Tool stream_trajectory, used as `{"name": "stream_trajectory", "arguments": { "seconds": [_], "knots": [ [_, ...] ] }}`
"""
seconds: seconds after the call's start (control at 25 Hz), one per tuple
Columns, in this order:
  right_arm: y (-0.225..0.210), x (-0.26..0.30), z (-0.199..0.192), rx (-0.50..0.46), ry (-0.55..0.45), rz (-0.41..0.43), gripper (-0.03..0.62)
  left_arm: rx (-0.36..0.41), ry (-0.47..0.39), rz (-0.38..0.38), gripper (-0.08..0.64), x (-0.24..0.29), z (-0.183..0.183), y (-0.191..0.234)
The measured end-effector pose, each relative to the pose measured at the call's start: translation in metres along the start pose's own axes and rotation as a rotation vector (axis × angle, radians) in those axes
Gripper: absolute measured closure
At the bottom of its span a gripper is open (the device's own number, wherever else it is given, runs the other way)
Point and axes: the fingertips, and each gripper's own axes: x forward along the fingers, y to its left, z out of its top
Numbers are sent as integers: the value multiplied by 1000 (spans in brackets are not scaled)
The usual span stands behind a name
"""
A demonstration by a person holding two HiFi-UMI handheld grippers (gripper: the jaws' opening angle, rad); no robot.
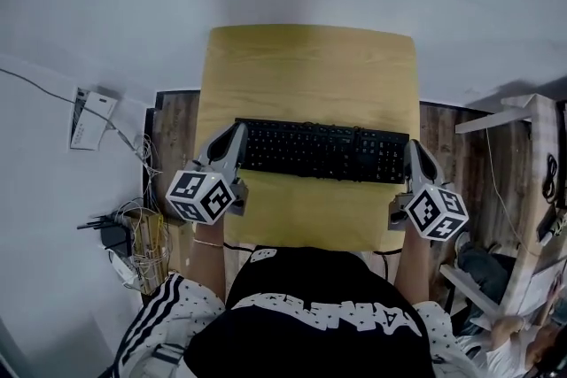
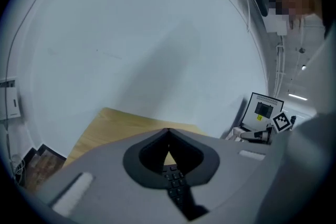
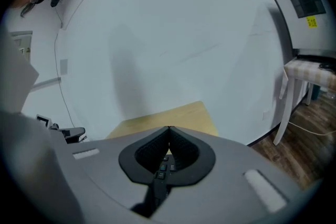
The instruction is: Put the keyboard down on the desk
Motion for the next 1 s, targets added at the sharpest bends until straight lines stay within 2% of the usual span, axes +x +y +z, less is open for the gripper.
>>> {"name": "stream_trajectory", "arguments": {
  "seconds": [0.4,1.0],
  "knots": [
    [37,-18,38,-51,-65,89,581,113,-4,-16,558,-8,34,-31],
    [76,-46,74,-95,-137,182,581,163,-39,-52,558,-26,67,-62]
  ]
}}
